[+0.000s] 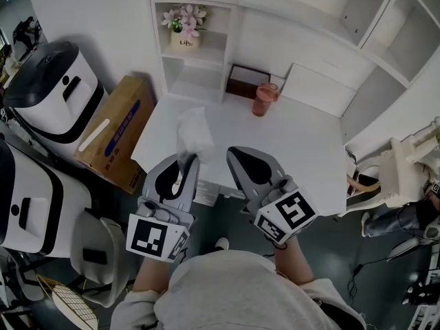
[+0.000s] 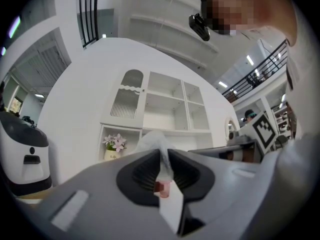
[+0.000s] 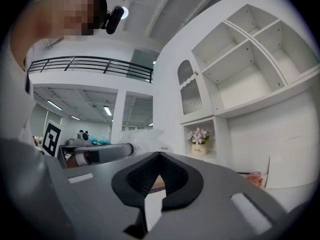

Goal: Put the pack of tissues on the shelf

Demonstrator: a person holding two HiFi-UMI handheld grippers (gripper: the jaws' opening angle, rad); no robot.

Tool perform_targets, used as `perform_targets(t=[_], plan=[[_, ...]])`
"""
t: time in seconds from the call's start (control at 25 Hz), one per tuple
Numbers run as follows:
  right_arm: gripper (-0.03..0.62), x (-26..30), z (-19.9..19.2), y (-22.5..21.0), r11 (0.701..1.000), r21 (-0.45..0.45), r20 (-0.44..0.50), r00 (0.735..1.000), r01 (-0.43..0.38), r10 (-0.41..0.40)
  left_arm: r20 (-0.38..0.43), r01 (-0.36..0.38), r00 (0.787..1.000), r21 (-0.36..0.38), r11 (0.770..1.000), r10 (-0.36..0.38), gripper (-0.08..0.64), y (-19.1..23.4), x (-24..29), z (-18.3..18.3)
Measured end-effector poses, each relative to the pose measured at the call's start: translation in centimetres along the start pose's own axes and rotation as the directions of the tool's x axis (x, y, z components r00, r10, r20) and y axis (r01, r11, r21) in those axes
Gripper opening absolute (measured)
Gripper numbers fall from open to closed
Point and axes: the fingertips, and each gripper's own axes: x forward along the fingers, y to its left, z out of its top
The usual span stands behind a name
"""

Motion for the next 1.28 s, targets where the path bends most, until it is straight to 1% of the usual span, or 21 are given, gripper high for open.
perform_targets(t=[0.32,0.56,0.72,0.96,1.28], plan=[[0.000,-0.9,-0.4,-2.2,1.000,0.009,0.007,1.000,-0.027,0.026,0.003,-0.027,1.000,0.006,1.000,0.027,0.041,-1.6,1.5,-0.5],[0.000,-0.7,-0.9,-2.9,0.999,0.025,0.006,1.000,-0.030,0.030,-0.011,-0.023,1.000,0.013,1.000,0.024,0.041,-1.7,2.3,-0.9],[0.000,-0.1,-1.1,-3.9,0.999,0.031,0.002,1.000,-0.015,0.015,-0.017,-0.014,1.000,0.010,1.000,0.014,0.041,-1.2,3.4,-1.2],[0.000,1.2,-0.9,-5.6,0.999,0.046,0.006,1.000,0.024,-0.025,-0.026,0.022,0.999,0.008,1.000,-0.022,0.041,-0.1,5.3,-1.5],[0.000,4.7,-0.9,-7.2,0.997,0.047,0.007,0.998,0.056,-0.056,-0.029,0.056,0.998,-0.002,0.998,-0.056,0.041,3.0,7.9,-2.1]])
